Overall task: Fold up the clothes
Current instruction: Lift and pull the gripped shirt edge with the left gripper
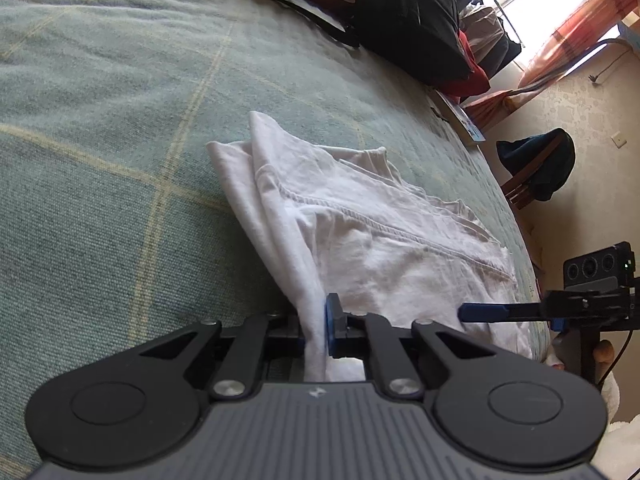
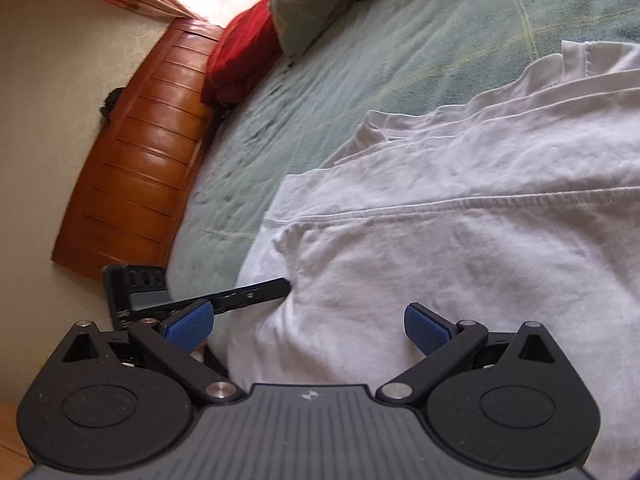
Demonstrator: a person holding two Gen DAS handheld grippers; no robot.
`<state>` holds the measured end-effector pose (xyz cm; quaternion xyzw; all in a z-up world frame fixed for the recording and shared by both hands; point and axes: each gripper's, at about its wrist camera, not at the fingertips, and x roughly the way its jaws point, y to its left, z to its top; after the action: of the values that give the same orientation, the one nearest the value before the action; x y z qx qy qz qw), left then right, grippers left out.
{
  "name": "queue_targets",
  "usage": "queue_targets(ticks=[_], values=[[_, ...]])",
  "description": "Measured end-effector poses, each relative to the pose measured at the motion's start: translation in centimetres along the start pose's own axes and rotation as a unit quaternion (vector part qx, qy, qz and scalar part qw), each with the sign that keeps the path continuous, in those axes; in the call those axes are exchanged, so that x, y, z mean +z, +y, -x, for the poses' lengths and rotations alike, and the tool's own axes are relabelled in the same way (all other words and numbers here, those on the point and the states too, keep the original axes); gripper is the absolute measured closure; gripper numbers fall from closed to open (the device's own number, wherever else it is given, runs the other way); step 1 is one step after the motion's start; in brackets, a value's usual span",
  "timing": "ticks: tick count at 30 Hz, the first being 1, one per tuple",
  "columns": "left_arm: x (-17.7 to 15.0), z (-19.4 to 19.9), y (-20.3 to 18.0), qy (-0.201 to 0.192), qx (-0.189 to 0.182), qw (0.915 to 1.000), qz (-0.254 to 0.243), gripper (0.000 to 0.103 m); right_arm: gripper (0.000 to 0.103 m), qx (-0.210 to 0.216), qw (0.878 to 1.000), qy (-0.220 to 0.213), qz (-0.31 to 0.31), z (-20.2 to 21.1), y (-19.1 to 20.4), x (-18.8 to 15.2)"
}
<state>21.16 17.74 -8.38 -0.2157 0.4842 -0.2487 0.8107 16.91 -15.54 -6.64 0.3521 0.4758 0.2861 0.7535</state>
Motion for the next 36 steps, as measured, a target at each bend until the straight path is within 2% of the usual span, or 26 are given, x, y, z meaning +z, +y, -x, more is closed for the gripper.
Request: queue_targets(ticks=[11,15,18,26,32,36], values=[[0.0,-0.3,-0.1,0.002,0.002,1.0000,-0.005,0.092,0.000,-0.045,0.997,-0.067,-0.008,-2.0,-1.0,5.5],[0.0,-0.3,0.0,0.002,0.004,1.0000,-0.003,0.090,0.000,-0.062,0.995,-0.073,-0.016,-2.8,-1.0,6.8],[-0.1,-0.4,-0.1,0.002,0.008,1.0000,-0.003,0.090,0.000,-0.069,0.994,-0.077,-0.016,-2.2,0.1,6.0],[-0.5,-0.2,-0.5,-0.007,0.022,0.9997,-0.002,0.089,0.000,-0.089,0.994,-0.050,-0.043,0.1,2.2,-0.9],[-0.8,-0.2,-0.9,-0.020,0.038,0.9991,0.000,0.089,0.000,-0.073,0.993,-0.045,-0.086,1.4,1.9,-5.5],[-0.9,-0.1,-1.2,-0.026,0.048,0.9985,0.003,0.090,0.000,-0.074,0.993,-0.017,-0.092,1.1,1.8,-7.4]])
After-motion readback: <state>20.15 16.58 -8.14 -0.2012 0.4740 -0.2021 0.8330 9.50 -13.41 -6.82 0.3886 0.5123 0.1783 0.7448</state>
